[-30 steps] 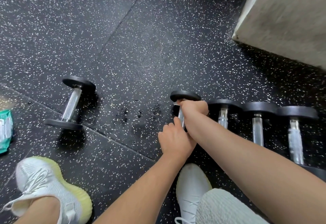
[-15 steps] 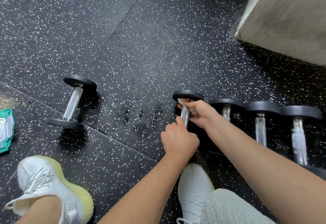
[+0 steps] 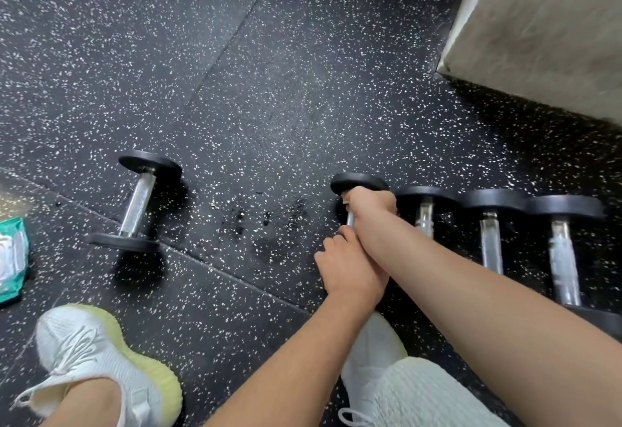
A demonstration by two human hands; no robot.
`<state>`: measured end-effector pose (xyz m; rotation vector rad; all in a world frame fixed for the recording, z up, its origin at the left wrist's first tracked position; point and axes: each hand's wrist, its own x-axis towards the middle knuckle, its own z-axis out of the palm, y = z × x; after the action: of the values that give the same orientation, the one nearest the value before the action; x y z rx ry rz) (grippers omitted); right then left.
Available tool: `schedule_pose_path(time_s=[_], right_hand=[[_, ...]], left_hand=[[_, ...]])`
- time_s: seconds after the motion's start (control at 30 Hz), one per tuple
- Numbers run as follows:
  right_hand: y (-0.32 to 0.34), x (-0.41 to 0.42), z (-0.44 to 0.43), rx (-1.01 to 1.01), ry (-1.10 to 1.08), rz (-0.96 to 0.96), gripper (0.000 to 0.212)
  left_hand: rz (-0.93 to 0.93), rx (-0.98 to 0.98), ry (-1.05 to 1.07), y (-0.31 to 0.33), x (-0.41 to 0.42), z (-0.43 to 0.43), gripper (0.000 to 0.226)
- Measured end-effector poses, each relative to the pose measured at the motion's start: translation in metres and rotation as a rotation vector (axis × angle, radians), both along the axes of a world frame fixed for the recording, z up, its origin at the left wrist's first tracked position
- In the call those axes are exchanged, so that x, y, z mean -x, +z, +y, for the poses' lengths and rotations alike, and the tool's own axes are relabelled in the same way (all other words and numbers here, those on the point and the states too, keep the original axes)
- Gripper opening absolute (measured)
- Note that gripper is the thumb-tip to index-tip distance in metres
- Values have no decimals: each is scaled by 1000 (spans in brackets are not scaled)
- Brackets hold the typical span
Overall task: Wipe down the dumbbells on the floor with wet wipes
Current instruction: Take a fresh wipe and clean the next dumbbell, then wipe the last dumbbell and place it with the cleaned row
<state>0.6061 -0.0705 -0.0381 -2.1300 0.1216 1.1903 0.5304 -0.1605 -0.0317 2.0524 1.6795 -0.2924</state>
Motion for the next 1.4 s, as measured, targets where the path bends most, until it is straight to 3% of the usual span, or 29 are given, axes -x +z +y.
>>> schedule_pose_path(time_s=[0.13,0.33,0.53,0.67,0.77,0.87,1.03,1.07,1.2,1.3,1.4], right_hand=[[-2,-14,-8,27,30,-123,46],[3,-26,-29,43,256,-352,22],[23,-33,-53,-123,328,-431,20],[41,-9,-47,-200,333,-471,19],[57,11,-37,-261,422,-435,21],[84,34,-22,-340,573,-278,19],[153,62,-5,-373,888,-125,33],[167,67,-6,-386,939,-97,34],[237,90,-23,-455,1069,-97,21],[289,100,-32,-498,1157,-136,16],[336,114,-46,-511,1213,-263,25]], left_hand=[[-55,8,8,1,-4,-3,46],[-85,-1,39,-2,-2,-5,46],[-180,62,74,9,12,2,33],[-238,155,122,26,25,4,37],[-344,278,134,40,44,3,35],[-442,378,118,58,69,1,31],[-557,507,216,95,109,-1,66],[-585,490,243,105,117,-1,67],[-774,290,486,163,145,2,34],[-1040,148,711,210,165,1,34],[-1221,62,689,252,189,-12,41]])
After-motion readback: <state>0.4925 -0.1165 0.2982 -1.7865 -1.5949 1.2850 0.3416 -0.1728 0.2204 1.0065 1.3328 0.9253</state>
